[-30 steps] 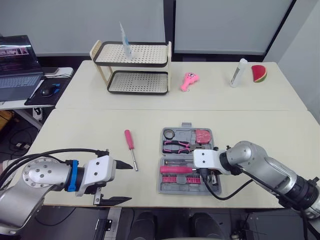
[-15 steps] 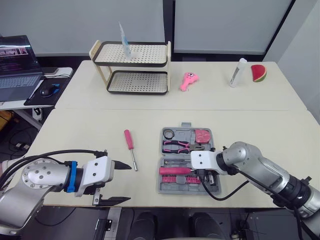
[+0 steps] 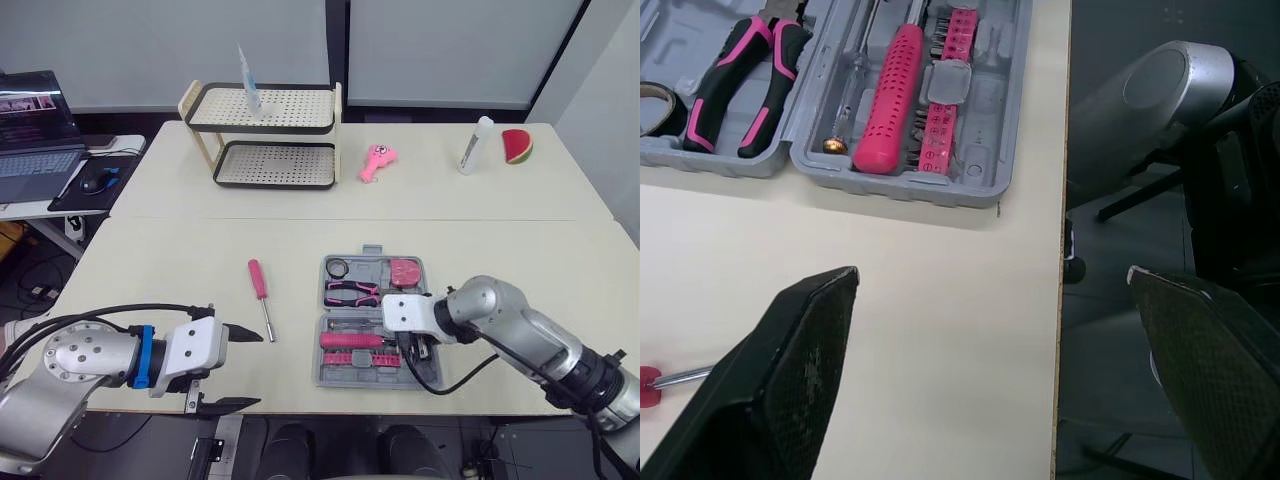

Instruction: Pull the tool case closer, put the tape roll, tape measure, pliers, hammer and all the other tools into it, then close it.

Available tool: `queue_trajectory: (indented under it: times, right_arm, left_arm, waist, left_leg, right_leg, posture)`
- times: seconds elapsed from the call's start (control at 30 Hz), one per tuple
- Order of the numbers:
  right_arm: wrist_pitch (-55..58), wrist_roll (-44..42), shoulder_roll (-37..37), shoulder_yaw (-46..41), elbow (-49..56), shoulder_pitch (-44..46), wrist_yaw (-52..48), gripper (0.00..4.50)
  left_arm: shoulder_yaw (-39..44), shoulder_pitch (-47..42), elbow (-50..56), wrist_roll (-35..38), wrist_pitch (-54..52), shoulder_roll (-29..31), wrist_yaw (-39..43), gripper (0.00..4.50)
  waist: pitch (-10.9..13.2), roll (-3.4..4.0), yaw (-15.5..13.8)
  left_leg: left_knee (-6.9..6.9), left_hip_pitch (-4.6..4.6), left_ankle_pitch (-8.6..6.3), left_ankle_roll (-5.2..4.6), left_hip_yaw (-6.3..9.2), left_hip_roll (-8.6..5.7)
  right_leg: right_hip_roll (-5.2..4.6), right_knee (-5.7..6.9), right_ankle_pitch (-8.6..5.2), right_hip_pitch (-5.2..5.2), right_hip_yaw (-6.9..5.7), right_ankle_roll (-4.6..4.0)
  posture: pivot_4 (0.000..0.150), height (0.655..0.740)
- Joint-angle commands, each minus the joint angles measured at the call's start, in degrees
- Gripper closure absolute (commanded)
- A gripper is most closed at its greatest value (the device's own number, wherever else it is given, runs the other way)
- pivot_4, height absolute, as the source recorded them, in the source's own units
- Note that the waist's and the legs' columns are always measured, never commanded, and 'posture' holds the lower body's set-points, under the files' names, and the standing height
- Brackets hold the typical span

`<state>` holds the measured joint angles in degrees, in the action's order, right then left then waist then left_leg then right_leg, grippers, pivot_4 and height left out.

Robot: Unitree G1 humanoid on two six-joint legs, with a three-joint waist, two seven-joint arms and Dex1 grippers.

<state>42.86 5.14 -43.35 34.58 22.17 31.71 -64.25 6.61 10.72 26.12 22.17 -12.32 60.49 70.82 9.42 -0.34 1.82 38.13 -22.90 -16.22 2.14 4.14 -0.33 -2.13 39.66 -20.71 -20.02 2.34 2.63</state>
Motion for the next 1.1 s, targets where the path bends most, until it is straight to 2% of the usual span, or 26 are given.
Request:
queue_trajectory:
  times: [0.03, 0.1, 0.17, 0.53, 1.1]
  right_arm:
    - [0.5, -4.3, 1.4, -4.7, 3.6, 2.1, -1.3, 2.3]
    - [-0.9, -6.4, 2.6, -6.6, 3.8, 1.7, -1.0, 2.3]
    - [-3.1, -7.7, 3.6, -7.6, 3.4, 1.1, -0.7, 2.76]
    - [-10.4, -4.6, 5.9, -2.8, -2.9, -3.1, 2.0, 4.43]
    - [-9.0, 2.7, 6.4, 2.2, -12.6, -5.0, 3.6, 4.48]
  left_arm:
    - [1.0, 0.2, 0.1, 0.1, 0.5, -0.3, 0.1, 0.0]
    - [1.1, 0.2, 0.1, 0.4, 0.3, -0.5, -0.1, 0.0]
    - [1.1, 0.1, 0.0, 0.6, 0.2, -0.6, -0.1, 0.0]
    - [1.7, 0.0, 0.8, 2.0, -1.3, -1.3, -0.1, 0.0]
    - [1.2, -0.6, 1.4, 2.2, -2.6, -1.3, -0.4, 0.0]
  waist:
    - [0.0, 0.0, 0.0]
    - [0.0, -0.02, 0.0]
    - [0.0, -0.03, 0.0]
    - [0.0, -0.06, 0.1]
    - [-0.1, -0.15, 0.0]
  left_leg:
    - [0.0, 0.01, 0.0, 0.0, 0.0, 0.01]
    - [0.0, 0.0, 0.0, 0.0, 0.02, 0.01]
    - [0.0, 0.0, 0.0, 0.0, 0.03, 0.01]
    - [0.02, 0.01, 0.0, 0.0, -0.01, 0.02]
    - [0.02, 0.05, 0.0, 0.0, 0.01, 0.0]
  right_leg:
    - [0.0, 0.02, 0.0, 0.0, 0.0, 0.0]
    - [0.0, 0.04, 0.0, -0.01, -0.02, 0.0]
    - [0.0, 0.05, 0.0, -0.01, -0.03, 0.0]
    - [0.01, 0.19, 0.0, -0.07, -0.01, 0.0]
    - [0.03, 0.21, 0.0, -0.05, -0.02, 0.0]
  posture:
    - [0.15, 0.729]
    - [0.15, 0.729]
    - [0.15, 0.729]
    - [0.15, 0.729]
    - [0.15, 0.729]
